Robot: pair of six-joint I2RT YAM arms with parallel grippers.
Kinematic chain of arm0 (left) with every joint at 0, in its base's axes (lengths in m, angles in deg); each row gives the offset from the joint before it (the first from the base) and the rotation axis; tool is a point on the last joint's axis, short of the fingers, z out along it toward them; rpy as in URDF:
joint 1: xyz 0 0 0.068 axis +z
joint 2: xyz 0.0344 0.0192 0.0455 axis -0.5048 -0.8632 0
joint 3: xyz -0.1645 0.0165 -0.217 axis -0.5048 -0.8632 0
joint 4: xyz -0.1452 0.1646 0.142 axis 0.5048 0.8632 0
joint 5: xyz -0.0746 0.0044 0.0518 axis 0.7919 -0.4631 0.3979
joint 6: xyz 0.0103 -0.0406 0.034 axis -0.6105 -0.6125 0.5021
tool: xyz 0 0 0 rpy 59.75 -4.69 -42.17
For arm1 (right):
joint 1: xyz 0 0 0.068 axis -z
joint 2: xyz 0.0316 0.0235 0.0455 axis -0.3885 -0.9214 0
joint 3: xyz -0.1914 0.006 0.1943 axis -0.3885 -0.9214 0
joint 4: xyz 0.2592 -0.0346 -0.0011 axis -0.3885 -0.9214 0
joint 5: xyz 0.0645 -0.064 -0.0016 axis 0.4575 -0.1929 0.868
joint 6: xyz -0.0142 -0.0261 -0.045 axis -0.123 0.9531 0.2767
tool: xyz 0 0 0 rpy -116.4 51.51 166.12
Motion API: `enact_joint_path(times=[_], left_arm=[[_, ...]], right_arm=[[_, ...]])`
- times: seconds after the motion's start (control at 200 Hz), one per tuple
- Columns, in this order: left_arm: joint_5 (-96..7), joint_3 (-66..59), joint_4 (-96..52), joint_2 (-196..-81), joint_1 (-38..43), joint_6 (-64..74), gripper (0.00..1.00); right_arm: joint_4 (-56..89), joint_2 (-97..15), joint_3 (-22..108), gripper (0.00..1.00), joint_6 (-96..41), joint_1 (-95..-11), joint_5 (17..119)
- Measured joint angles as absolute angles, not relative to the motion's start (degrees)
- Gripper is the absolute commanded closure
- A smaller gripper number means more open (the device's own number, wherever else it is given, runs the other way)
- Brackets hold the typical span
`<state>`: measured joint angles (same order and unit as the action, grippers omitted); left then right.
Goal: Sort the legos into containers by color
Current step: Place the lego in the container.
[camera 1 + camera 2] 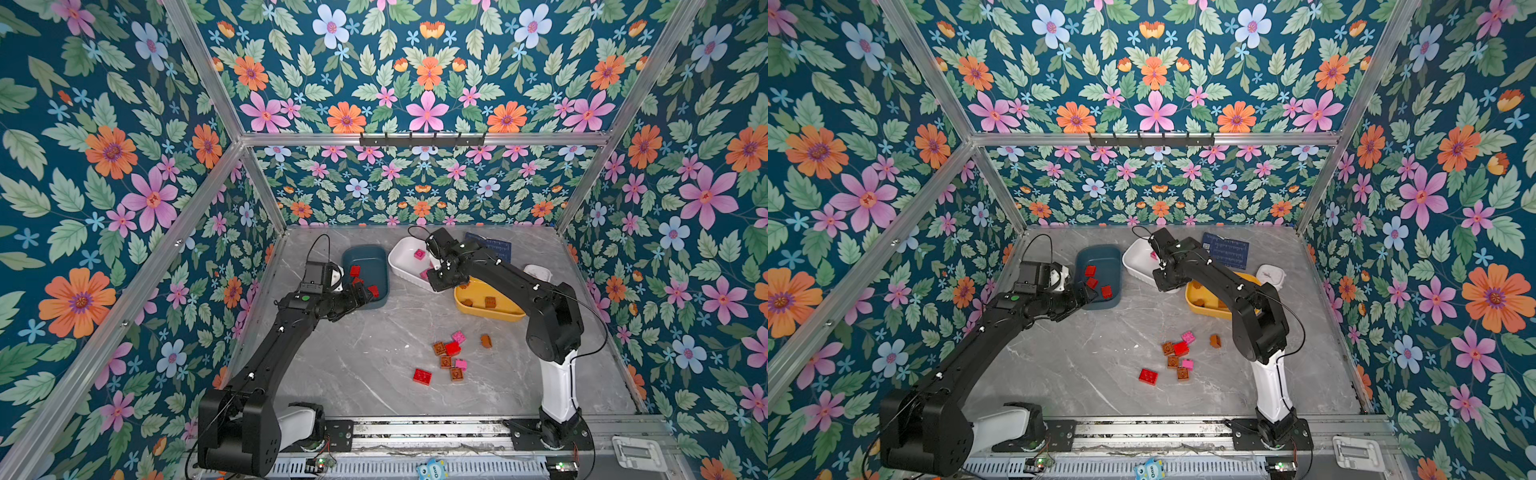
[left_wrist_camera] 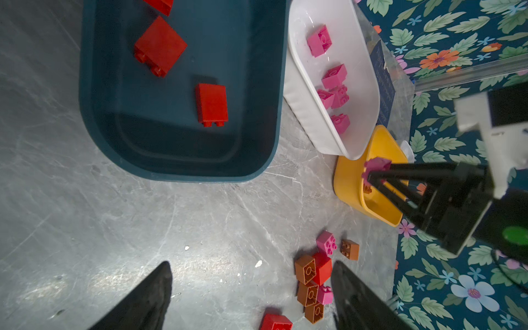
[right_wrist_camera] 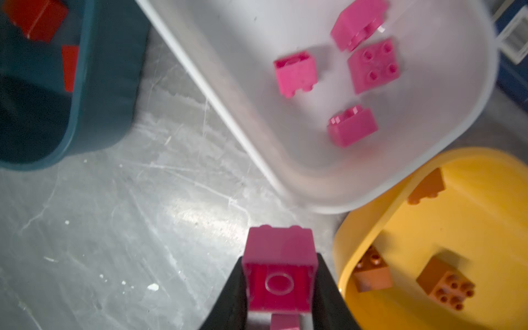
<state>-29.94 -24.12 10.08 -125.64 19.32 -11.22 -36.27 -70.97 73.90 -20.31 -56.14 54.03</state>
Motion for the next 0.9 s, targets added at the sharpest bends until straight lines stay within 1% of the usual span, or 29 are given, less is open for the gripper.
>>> enact_joint_path(times=[0.265,0.35,0.47,0.565,0.75,0.9], left_arm=[[-30.0,-23.4,9.7,-126.0,19.3,-11.7,0.12],[-30.0,-23.1,9.8,-126.2,19.3,-11.7,0.13],[-30.0,-22.7,9.8,-126.5,19.3,-11.7,0.13],[-30.0,-22.5,9.8,-126.8,19.3,-11.7,0.13],[-30.0,-22.4,10.1,-127.1,19.3,-11.5,0.13],[-30.0,-22.0,10.2,-127.1,19.3,-11.1,0.13]], right_arm=[[-37.1,-82.9,88.8,0.75,-17.4,-52.1,56.2],[-37.4,-86.1,92.3,0.73,-17.4,-51.7,57.0],[-38.8,-89.7,96.2,0.6,-17.2,-51.5,57.8],[-39.9,-89.9,96.2,0.51,-17.1,-51.4,58.6],[-40.1,-87.6,95.1,0.46,-16.4,-51.3,59.2],[-39.7,-82.6,90.0,0.43,-16.1,-51.4,61.0]])
